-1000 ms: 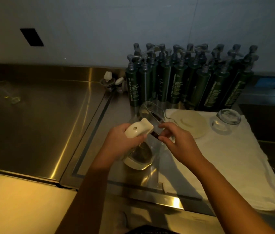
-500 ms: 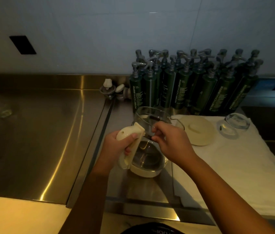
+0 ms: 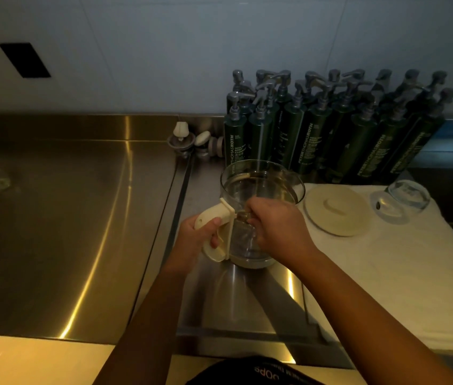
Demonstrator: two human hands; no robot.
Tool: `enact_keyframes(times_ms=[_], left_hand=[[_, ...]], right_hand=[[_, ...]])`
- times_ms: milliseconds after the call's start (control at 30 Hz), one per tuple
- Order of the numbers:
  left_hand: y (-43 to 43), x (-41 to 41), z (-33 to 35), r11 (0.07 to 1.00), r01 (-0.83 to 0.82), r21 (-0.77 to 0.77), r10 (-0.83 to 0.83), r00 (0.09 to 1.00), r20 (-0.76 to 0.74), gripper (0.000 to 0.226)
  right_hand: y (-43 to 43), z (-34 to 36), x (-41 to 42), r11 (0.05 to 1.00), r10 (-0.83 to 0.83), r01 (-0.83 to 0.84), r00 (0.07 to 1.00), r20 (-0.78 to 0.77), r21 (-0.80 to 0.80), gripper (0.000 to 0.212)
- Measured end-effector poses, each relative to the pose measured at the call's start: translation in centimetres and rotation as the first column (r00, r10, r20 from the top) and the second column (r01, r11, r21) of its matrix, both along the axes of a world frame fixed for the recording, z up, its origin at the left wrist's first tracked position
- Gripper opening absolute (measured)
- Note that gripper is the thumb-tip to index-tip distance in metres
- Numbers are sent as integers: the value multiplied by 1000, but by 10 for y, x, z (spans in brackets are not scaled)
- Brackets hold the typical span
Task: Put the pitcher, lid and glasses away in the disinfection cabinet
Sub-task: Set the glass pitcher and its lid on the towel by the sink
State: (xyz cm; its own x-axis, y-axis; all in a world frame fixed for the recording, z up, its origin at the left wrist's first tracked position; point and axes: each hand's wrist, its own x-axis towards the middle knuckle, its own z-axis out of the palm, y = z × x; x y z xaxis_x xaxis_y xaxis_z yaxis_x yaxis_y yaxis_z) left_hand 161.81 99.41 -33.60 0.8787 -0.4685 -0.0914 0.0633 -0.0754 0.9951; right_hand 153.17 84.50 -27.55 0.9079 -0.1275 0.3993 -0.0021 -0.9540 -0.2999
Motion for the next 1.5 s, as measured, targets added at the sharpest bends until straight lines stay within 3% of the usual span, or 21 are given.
enact_keyframes(times_ms=[200, 300, 433, 600, 733, 867, 1000, 1067, 1233, 1400, 1500], left_hand=[[9, 4, -9, 1000, 28, 6, -28, 999, -17, 13], [13, 3, -13, 999, 31, 18, -30, 999, -26, 22], [15, 0, -19, 1000, -13, 14, 14, 999, -29, 18], [16, -9, -21, 997, -69, 24, 71, 996, -56, 31], [13, -15, -19, 991, -118, 55, 121, 991, -64, 4], [14, -21, -11, 983, -158, 92, 164, 985, -61, 7], [14, -30, 1, 969, -172, 179, 161, 984, 71, 27], [9, -35, 12, 946, -199, 255, 151, 969, 198, 47], [-22, -51, 51, 847, -335, 413, -7, 770, 639, 60], [-73, -69, 65, 808, -337, 483, -224, 583, 781, 51], [-102, -82, 64, 813, -274, 514, -306, 549, 778, 51]], right_hand=[[8, -11, -3, 998, 53, -54, 996, 74, 13, 23], [12, -17, -4, 994, 100, -103, 992, 75, 39, 3], [14, -22, -6, 987, 147, -148, 989, 21, 60, 14], [13, -31, -9, 988, 151, -152, 988, 32, 25, 19], [12, -35, -10, 987, 159, -159, 987, 29, 2, 24], [11, -37, -9, 984, 178, -178, 984, 25, -16, 29], [9, -37, -14, 984, 174, -172, 984, 36, -54, 19], [5, -35, -19, 985, 161, -159, 986, 32, -73, 31], [-24, -31, -32, 993, 115, -114, 986, 119, -16, 38], [-67, -31, -47, 1000, 7, -5, 985, 170, -10, 39], [-91, -37, -56, 997, -72, 74, 985, 154, -13, 40]])
